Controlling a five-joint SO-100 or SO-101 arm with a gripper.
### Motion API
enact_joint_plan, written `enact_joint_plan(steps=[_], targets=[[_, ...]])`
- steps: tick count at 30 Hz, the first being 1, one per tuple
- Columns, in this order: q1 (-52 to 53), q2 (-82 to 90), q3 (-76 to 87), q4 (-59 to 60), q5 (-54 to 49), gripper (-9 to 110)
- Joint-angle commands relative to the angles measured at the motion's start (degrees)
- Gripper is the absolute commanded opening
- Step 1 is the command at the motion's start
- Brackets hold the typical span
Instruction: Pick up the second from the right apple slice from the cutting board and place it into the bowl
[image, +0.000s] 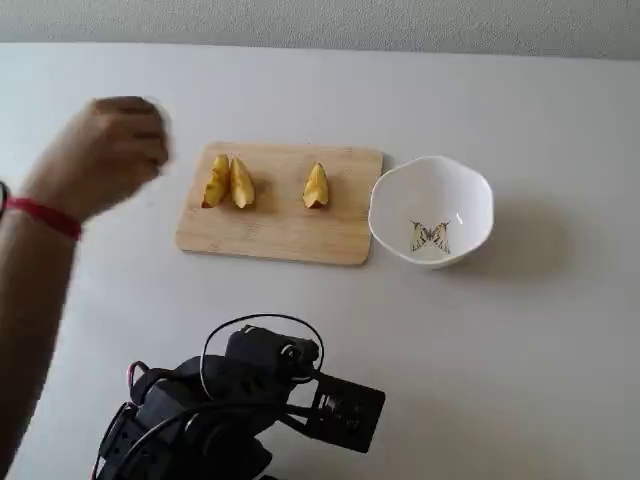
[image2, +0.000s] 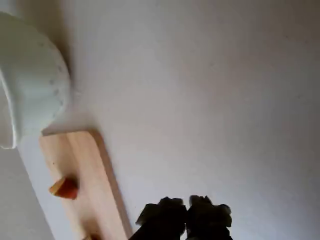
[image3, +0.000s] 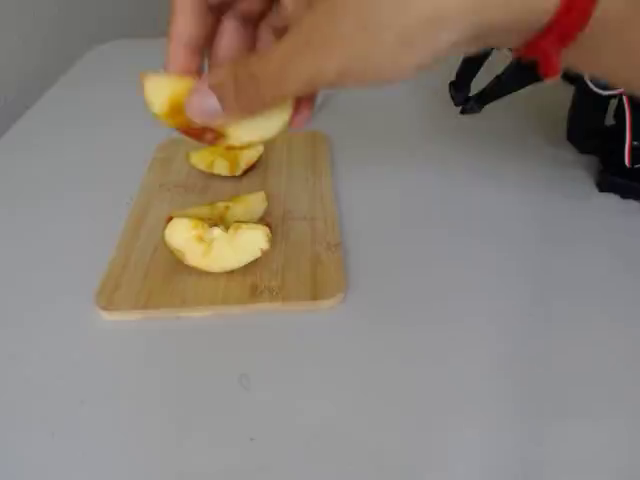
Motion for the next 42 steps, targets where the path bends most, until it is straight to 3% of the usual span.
enact_joint_plan(steps=[1,33,42], targets=[[0.4,-0.3,0.1,-0.5,0.4,0],[0.4,-0.3,0.1,-0.5,0.4,0],[-6.9,-0.2,0.1,-0.5,-6.8,0]])
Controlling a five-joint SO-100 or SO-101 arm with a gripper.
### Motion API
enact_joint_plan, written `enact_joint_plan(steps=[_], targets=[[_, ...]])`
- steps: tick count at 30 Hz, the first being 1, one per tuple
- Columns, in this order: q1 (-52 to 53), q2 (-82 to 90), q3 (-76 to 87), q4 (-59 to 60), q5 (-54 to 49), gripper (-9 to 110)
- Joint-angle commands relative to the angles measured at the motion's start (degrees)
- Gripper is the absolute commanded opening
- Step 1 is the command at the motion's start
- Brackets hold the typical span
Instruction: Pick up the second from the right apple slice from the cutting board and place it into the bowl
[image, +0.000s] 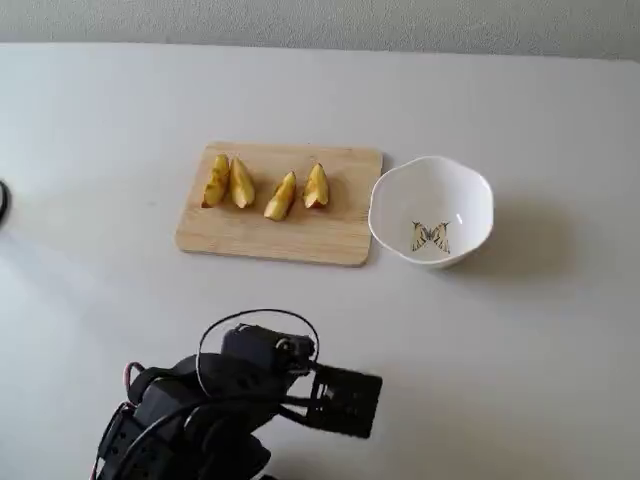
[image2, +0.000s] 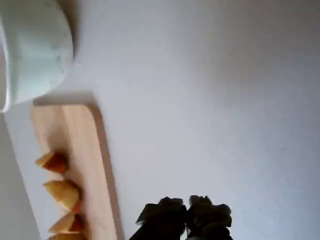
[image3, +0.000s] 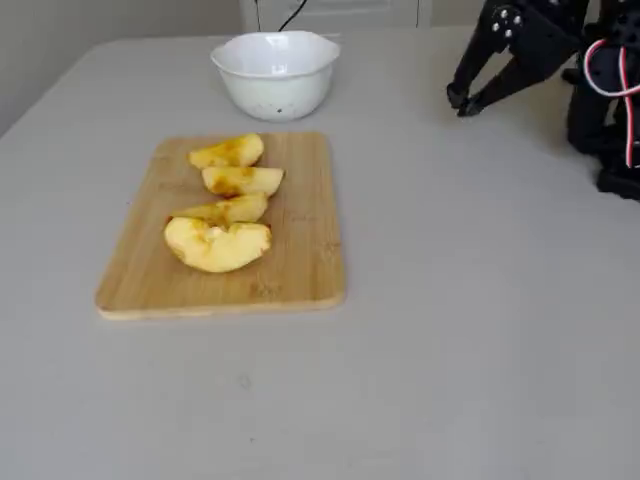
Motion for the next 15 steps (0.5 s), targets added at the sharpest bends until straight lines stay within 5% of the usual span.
enact_joint_plan(steps=[1,9,13,15], targets=[[-1.5,-0.3,0.1,-0.3,-1.7,0],[-1.4,-0.3,0.1,-0.3,-1.8,0],[-3.3,-0.2,0.4,-2.7,-25.2,0],[-7.6,-0.2,-0.2,-1.7,-33.6,10]])
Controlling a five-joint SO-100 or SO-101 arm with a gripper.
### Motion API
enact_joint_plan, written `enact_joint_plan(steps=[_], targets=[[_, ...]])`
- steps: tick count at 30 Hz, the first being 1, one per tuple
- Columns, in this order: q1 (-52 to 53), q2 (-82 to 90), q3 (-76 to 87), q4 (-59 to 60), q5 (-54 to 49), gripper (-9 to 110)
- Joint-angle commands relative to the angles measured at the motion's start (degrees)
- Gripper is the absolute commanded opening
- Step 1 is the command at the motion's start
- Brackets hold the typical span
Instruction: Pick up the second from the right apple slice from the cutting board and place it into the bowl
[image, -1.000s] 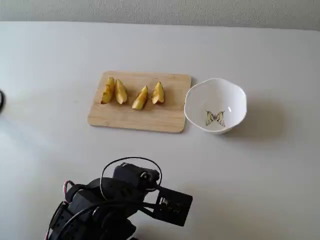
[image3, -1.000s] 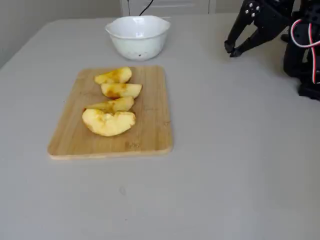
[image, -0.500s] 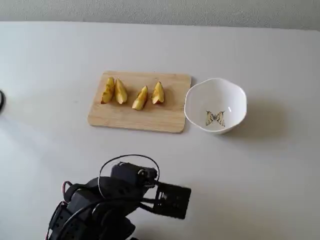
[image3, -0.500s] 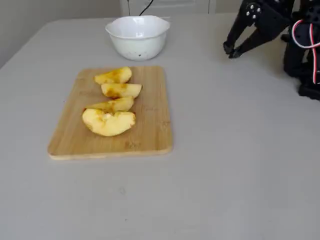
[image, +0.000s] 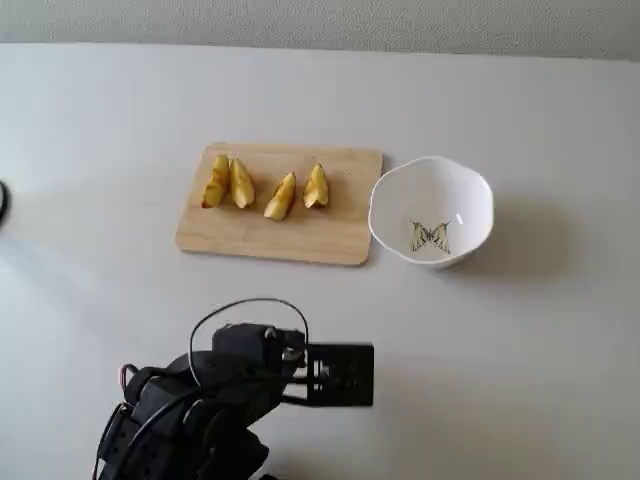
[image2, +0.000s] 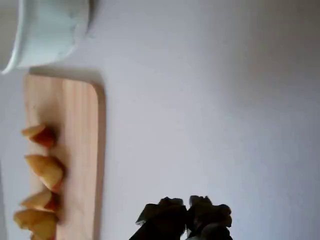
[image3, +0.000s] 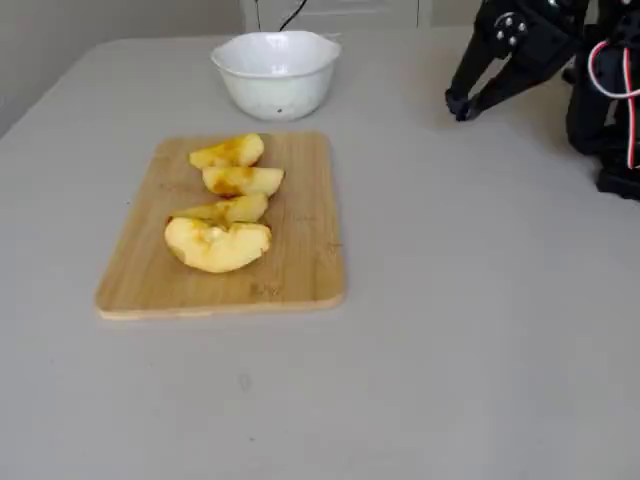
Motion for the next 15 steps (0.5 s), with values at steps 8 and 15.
enact_joint_plan(steps=[8,15], targets=[[-14.5,-51.3,-46.1,5.6,-28.9,30],[-17.9,-85.1,-81.2,7.9,-26.5,31]])
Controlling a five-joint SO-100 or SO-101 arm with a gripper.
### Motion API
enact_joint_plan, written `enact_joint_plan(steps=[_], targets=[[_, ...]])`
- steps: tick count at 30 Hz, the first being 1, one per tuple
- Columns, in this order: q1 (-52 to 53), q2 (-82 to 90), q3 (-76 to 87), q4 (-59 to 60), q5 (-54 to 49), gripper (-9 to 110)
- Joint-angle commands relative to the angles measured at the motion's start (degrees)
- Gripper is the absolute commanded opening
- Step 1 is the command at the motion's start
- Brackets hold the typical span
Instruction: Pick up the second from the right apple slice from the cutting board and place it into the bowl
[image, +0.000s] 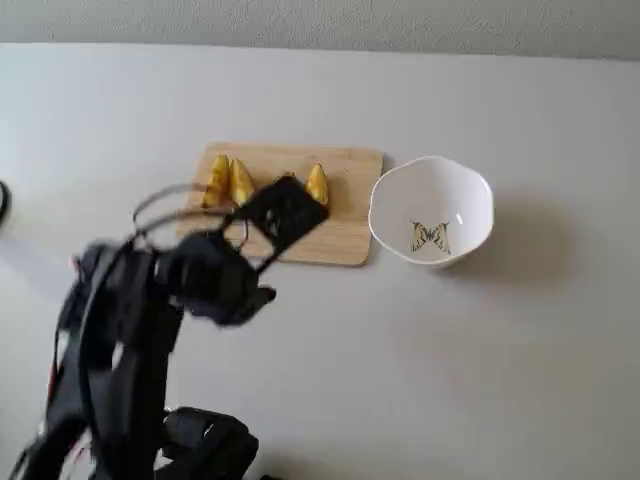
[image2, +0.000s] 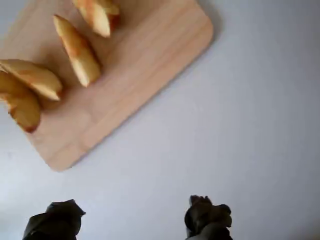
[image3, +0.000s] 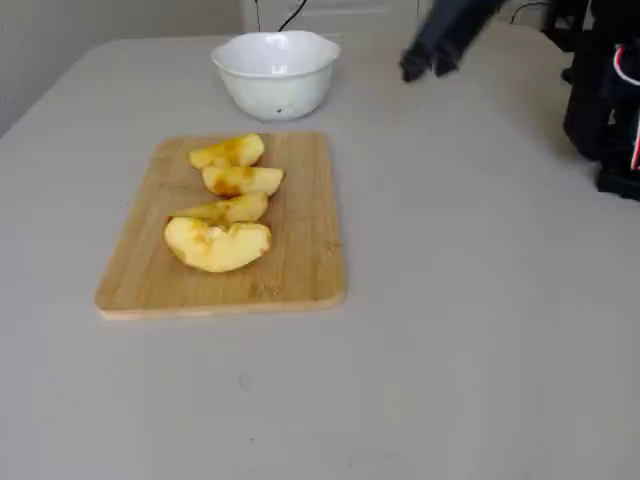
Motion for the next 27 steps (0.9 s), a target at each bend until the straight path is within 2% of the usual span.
enact_joint_plan(steps=[1,14,20,24,27], targets=[[-2.9,-24.3,-27.7,0.7,1.5,31],[-1.7,-58.5,-53.9,-2.5,3.6,31],[-2.6,-66.4,-58.7,-3.3,4.0,30],[-3.3,-70.8,-60.5,-2.9,4.0,20],[-4.6,-75.1,-64.6,0.2,5.1,0]])
